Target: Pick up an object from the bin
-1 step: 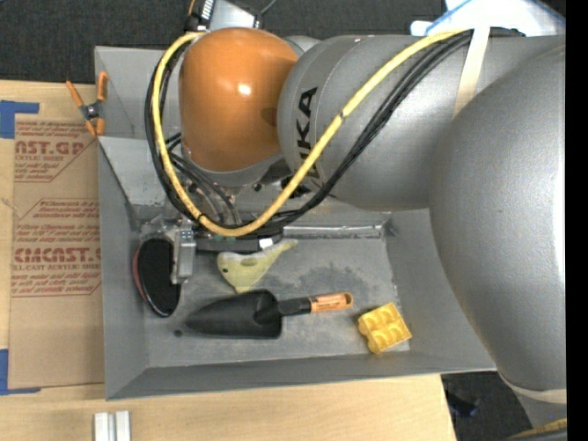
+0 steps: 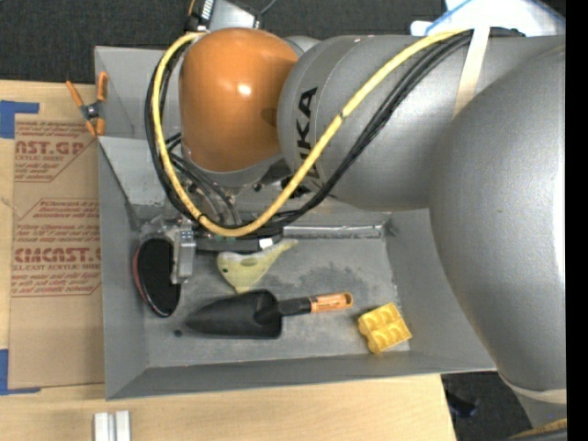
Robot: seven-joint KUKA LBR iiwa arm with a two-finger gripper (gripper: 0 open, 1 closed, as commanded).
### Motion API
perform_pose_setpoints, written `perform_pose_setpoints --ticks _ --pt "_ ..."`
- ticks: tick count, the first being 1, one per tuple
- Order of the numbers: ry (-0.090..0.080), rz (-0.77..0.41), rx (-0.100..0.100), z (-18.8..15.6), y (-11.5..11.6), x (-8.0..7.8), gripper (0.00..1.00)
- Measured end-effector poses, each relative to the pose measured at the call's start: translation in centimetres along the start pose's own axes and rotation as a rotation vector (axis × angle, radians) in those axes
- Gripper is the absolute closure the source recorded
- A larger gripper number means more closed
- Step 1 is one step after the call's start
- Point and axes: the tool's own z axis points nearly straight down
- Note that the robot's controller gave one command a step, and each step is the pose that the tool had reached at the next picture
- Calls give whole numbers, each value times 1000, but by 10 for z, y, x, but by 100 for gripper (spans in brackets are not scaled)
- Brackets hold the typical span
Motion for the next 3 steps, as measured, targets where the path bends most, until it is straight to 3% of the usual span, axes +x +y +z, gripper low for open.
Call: perform_pose_setpoints --ticks 1,2,3 --pt "3 -14 1 40 -9 35 0" --pt "-6 -22 -1 61 -50 53 0" --pt "-9 -97 -2 62 -44 53 0"
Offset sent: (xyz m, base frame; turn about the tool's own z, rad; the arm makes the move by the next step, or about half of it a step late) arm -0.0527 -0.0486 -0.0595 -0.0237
